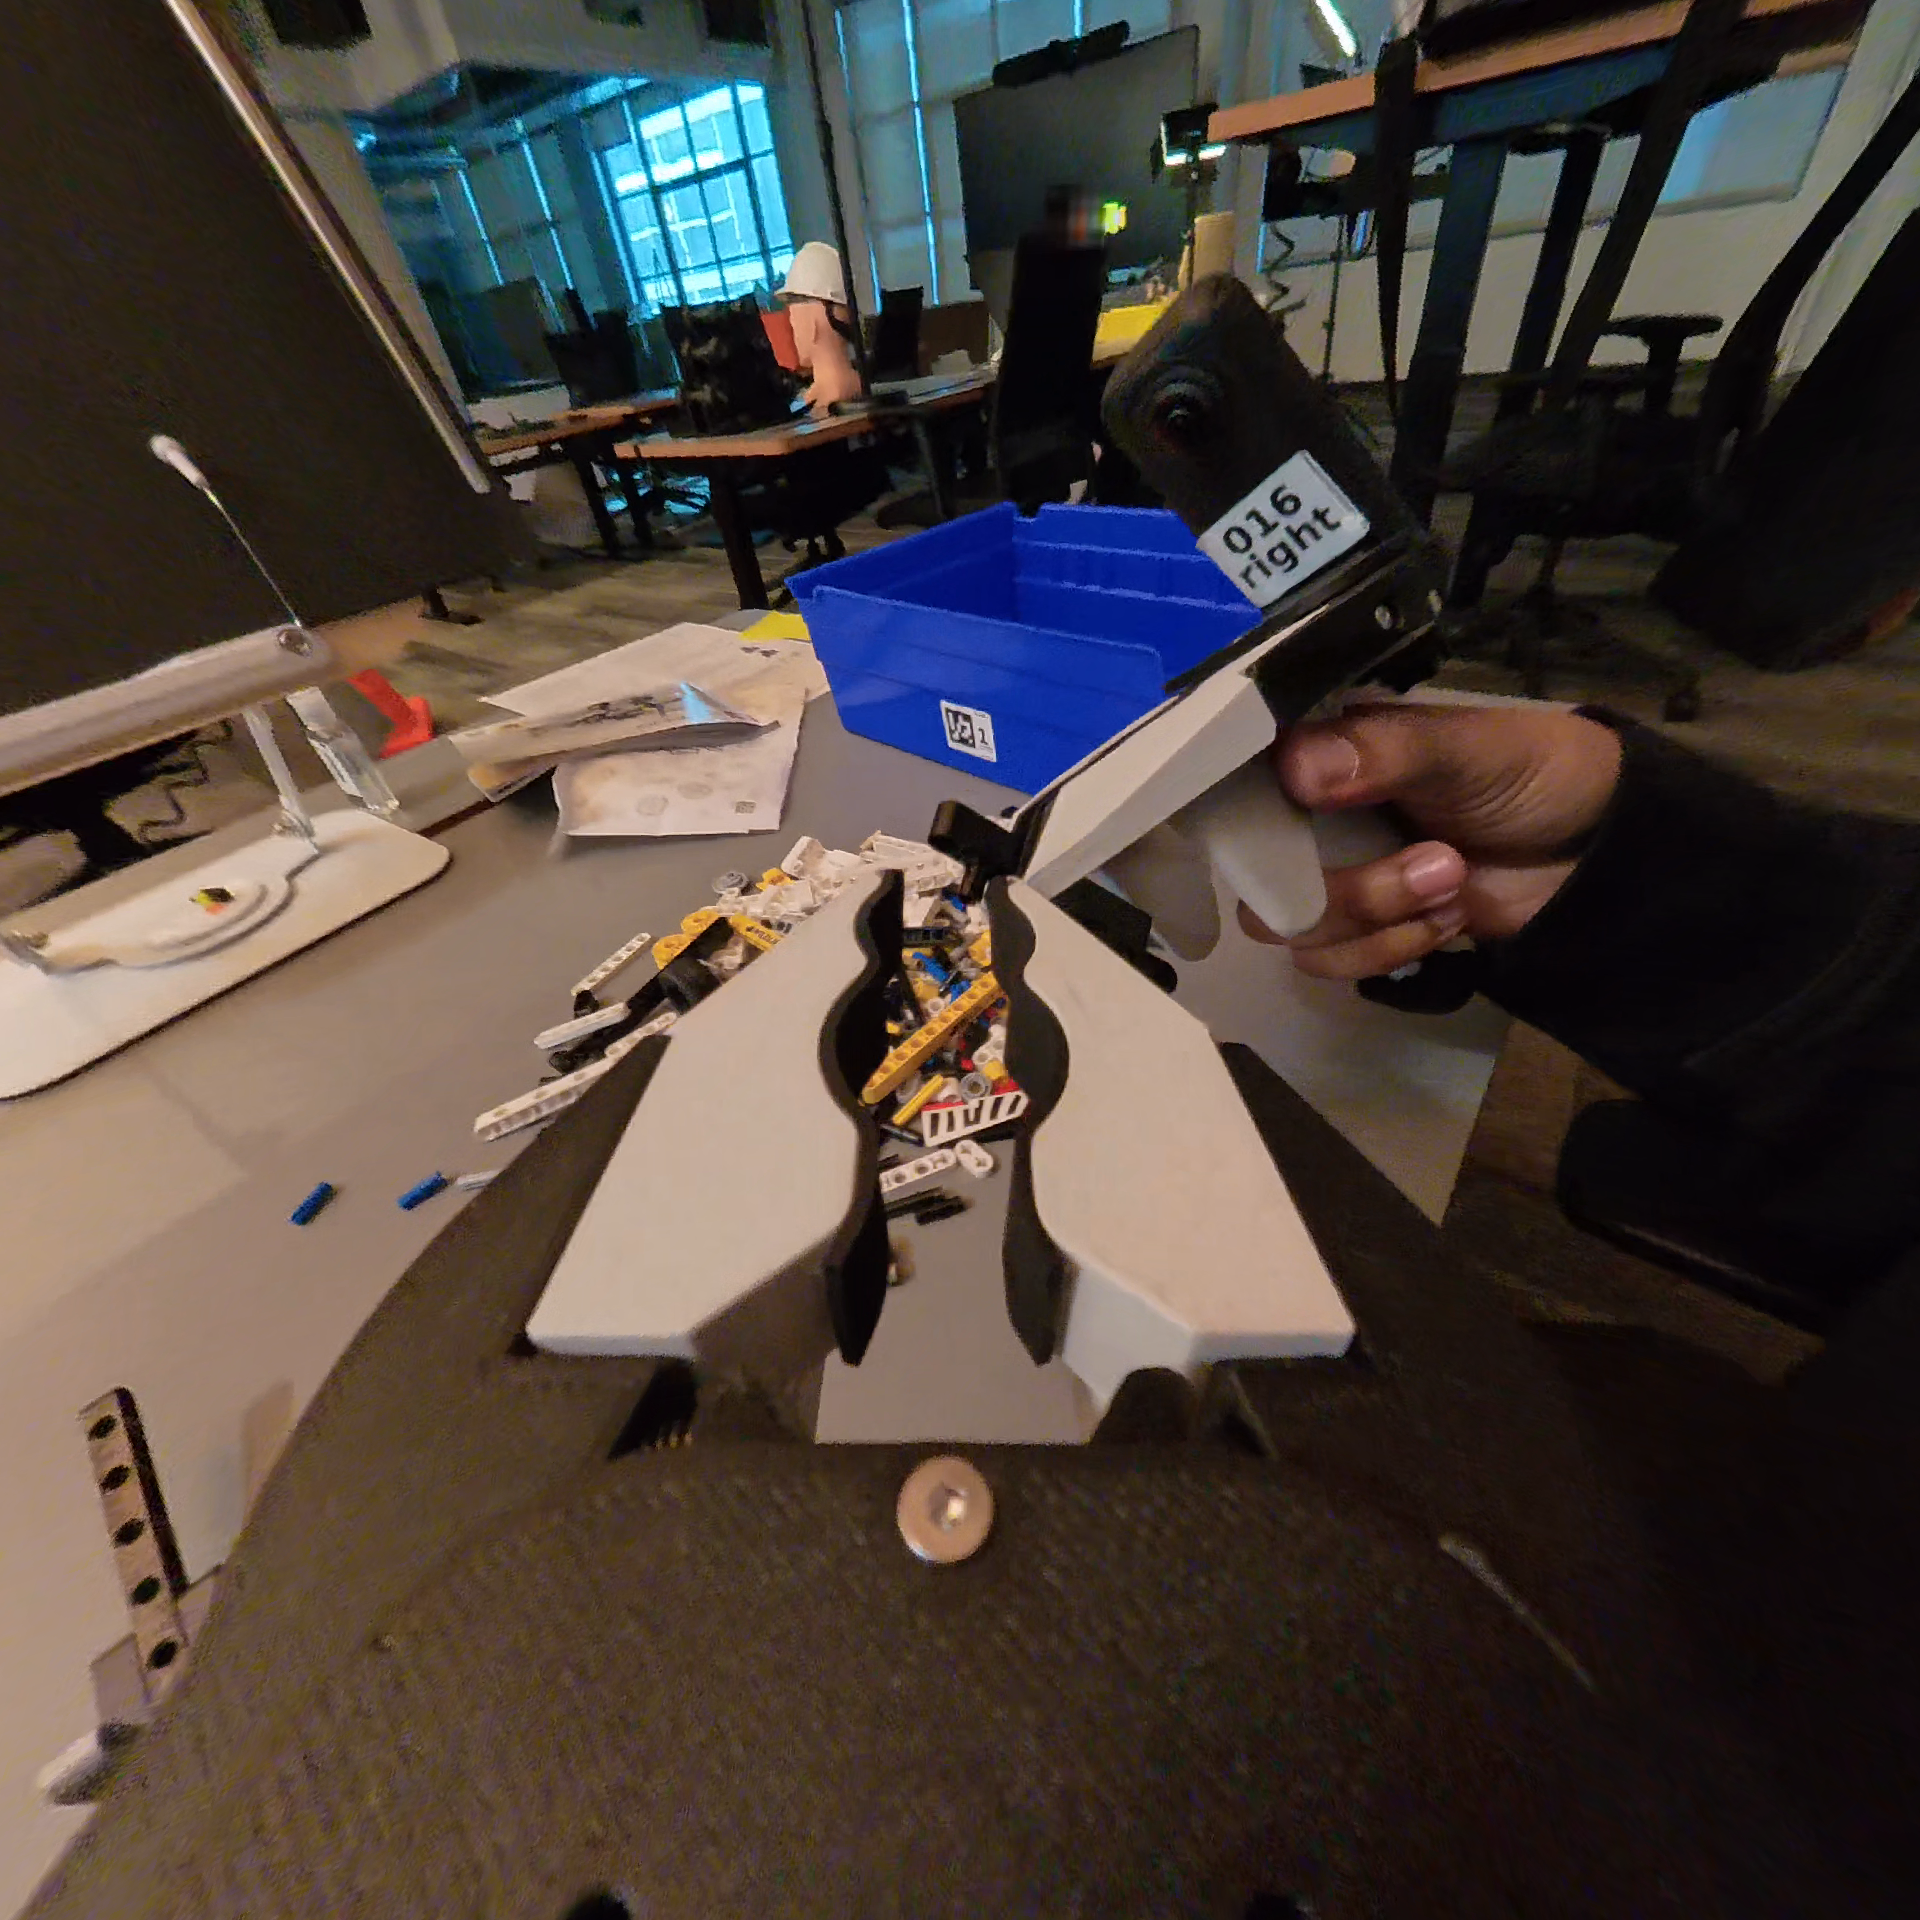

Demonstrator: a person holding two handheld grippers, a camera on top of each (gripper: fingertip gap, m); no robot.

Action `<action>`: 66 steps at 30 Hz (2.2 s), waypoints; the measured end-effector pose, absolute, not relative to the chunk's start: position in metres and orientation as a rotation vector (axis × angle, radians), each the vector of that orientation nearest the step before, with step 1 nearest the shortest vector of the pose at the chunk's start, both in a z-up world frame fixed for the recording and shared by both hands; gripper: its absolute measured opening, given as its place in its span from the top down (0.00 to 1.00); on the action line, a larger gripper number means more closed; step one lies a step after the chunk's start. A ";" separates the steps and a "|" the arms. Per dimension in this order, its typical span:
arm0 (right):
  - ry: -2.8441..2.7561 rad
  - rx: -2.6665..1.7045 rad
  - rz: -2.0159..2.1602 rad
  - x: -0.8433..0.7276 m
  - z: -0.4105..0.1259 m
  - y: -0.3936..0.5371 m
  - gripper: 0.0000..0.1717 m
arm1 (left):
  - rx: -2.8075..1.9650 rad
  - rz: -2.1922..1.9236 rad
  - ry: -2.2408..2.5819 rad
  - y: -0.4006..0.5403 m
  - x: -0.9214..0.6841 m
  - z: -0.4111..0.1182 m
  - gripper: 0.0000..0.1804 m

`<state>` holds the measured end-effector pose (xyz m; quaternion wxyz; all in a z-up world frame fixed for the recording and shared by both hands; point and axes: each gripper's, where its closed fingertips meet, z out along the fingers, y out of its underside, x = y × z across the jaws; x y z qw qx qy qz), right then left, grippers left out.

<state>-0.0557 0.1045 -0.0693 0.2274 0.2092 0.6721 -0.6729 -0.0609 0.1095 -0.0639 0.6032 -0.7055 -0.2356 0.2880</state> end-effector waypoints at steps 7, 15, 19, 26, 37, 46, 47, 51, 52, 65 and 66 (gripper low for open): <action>1.971 0.627 -1.813 -0.057 -0.079 0.101 0.98 | -1.718 0.781 -0.485 0.107 -0.063 -0.074 0.95; 2.065 0.644 -1.761 -0.057 -0.093 0.094 0.95 | -1.845 0.893 -0.443 0.104 -0.066 -0.090 0.99; 2.146 0.642 -1.725 -0.056 -0.100 0.093 0.95 | -1.883 0.917 -0.419 0.103 -0.066 -0.098 0.99; 2.160 0.638 -1.646 -0.051 -0.108 0.095 0.96 | -1.911 0.887 -0.373 0.105 -0.061 -0.106 0.98; 2.143 0.650 -1.941 -0.069 -0.078 0.094 0.82 | -1.778 0.913 -0.505 0.098 -0.071 -0.091 0.99; 2.253 0.610 -2.214 -0.073 -0.062 0.080 0.97 | -1.642 0.890 -0.638 0.087 -0.076 -0.072 1.00; 2.238 0.624 -2.210 -0.073 -0.062 0.080 0.97 | -1.636 0.904 -0.635 0.086 -0.076 -0.071 1.00; 2.232 0.630 -2.200 -0.073 -0.063 0.078 0.97 | -1.619 0.929 -0.627 0.087 -0.074 -0.069 1.00; 2.245 0.625 -2.210 -0.072 -0.062 0.079 0.97 | -1.617 0.947 -0.624 0.087 -0.073 -0.069 1.00; 1.828 0.960 -2.756 -0.103 0.025 0.200 0.97 | -1.741 0.821 -0.707 0.101 -0.066 -0.125 0.99; 1.918 0.988 -2.772 -0.103 0.023 0.205 0.98 | -1.720 0.793 -0.708 0.103 -0.067 -0.118 0.99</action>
